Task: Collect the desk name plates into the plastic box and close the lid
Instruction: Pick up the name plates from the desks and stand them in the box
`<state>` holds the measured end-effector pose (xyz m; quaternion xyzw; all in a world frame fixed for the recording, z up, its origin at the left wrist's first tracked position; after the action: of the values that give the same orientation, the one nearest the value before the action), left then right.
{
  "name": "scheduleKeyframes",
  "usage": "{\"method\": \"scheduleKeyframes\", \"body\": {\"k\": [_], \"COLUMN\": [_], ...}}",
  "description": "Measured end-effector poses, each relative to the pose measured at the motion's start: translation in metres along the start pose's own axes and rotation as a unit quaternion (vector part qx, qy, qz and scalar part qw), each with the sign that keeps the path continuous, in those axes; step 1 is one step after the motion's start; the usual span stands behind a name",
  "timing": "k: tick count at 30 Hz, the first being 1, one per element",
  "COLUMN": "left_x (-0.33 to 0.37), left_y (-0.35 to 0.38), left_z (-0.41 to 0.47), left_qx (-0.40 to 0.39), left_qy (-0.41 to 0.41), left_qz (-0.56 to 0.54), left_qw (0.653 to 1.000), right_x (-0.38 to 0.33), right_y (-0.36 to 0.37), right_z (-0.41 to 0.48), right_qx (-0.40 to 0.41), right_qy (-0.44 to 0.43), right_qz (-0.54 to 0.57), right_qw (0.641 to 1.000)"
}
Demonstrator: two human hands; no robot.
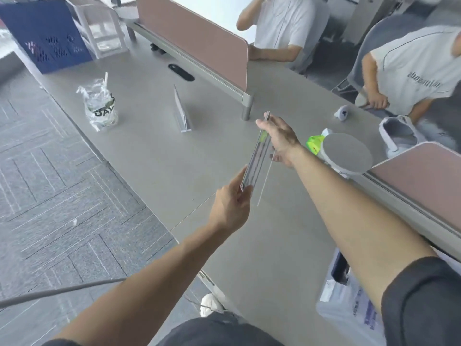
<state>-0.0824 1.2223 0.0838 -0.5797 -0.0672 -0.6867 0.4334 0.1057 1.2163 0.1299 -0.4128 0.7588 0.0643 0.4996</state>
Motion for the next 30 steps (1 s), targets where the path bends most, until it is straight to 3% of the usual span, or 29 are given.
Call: {"method": "scheduleKeyframes", "body": {"k": [3,6,9,11,13,15,20,25,30], "left_x": [0.023,0.041,0.055,0.063,0.077,0.094,0.13,0.165,0.197], "left_y": [-0.004,-0.002,0.01,0.027,0.048,0.068,0.125,0.189,0.255], "left_z": [-0.034,-0.066,-0.089,-0.107,-0.125,-0.141,-0.172,-0.194,-0.211], "left_qx": [-0.052,-0.074,-0.126,-0.199,-0.274,-0.322,-0.347,-0.37,-0.385], "left_qy": [0.019,-0.04,-0.067,-0.116,-0.167,-0.176,-0.122,-0.091,-0.097], "left_qz": [-0.069,-0.244,-0.291,-0.322,-0.377,-0.404,-0.373,-0.392,-0.342], "left_qw": [0.996,0.966,0.946,0.918,0.869,0.838,0.852,0.837,0.852], "right_x": [0.007,0.023,0.048,0.065,0.082,0.098,0.144,0.201,0.259], "right_y": [-0.015,-0.03,-0.051,-0.069,-0.09,-0.112,-0.17,-0.238,-0.299], "right_z": [-0.047,-0.097,-0.142,-0.172,-0.2,-0.225,-0.268,-0.293,-0.296], "right_qx": [0.069,0.105,0.126,0.145,0.155,0.155,0.17,0.181,0.115], "right_qy": [-0.026,-0.039,-0.032,-0.027,-0.024,-0.02,-0.03,-0.003,0.049], "right_qz": [0.008,-0.003,-0.003,-0.006,0.0,0.021,0.047,0.081,0.118], "right_qw": [0.997,0.994,0.992,0.989,0.988,0.987,0.984,0.98,0.985]}}
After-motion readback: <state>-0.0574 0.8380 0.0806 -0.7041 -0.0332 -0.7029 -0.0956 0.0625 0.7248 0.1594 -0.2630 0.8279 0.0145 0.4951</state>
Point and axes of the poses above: each hand's wrist, its own z-axis towards the middle knuckle, its own y-axis out of the palm, x = y × z, the point moved 5 cm from there along z, towards the middle knuckle, and after that the axes turned 15 degrees about y, right-handed, at the moved point
